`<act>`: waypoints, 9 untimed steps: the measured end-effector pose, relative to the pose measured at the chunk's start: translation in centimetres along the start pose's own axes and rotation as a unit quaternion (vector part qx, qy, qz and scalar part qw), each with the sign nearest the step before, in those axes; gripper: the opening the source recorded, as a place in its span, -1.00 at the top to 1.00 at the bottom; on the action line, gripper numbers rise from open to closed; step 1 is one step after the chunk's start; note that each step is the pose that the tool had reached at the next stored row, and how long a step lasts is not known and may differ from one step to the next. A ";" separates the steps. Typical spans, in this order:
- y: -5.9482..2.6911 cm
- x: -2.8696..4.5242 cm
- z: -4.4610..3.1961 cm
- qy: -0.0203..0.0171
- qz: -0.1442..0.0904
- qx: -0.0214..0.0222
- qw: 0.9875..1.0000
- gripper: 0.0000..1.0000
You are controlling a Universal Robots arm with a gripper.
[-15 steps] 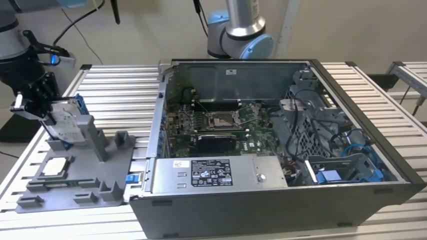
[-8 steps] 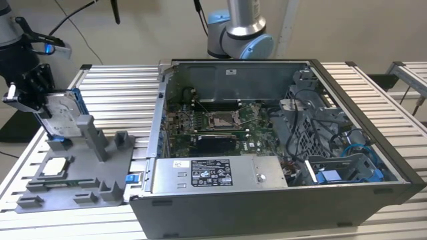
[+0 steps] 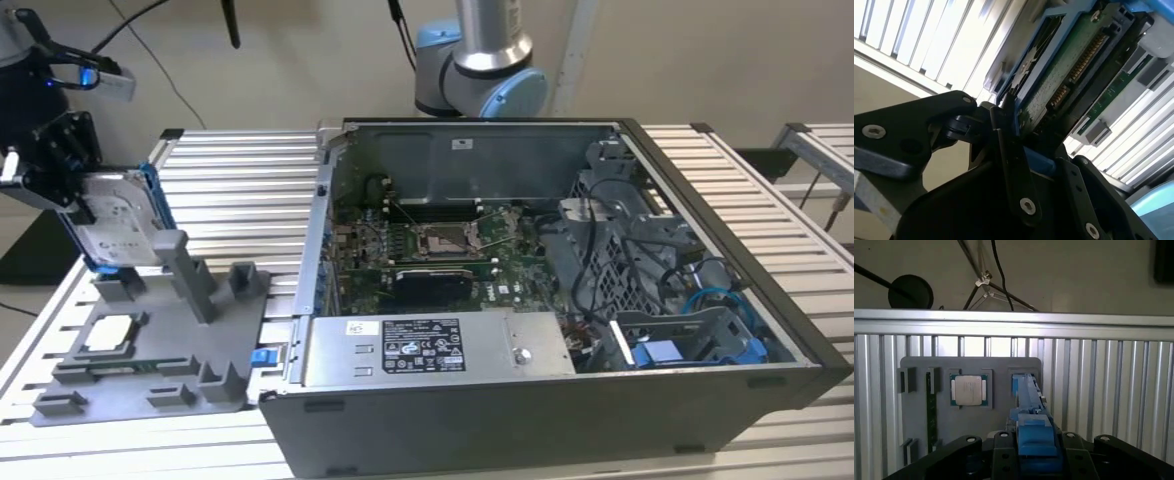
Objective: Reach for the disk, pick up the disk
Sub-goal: 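Pick up the disk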
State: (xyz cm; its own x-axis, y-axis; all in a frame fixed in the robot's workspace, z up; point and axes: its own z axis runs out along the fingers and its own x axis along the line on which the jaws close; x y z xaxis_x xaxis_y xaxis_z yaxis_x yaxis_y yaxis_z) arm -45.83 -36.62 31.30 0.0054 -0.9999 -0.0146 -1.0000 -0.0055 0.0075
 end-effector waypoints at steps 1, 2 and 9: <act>0.00 0.00 -0.18 0.000 0.000 0.000 1.000 1.00; 0.00 -0.01 -0.36 0.000 0.000 0.000 1.000 1.00; 0.01 -0.03 -1.61 0.000 0.000 0.000 1.000 1.00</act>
State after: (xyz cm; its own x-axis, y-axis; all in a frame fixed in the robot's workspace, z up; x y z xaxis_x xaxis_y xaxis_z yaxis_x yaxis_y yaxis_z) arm -45.83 -36.61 32.91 0.0054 -0.9999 -0.0146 -1.0000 -0.0055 0.0075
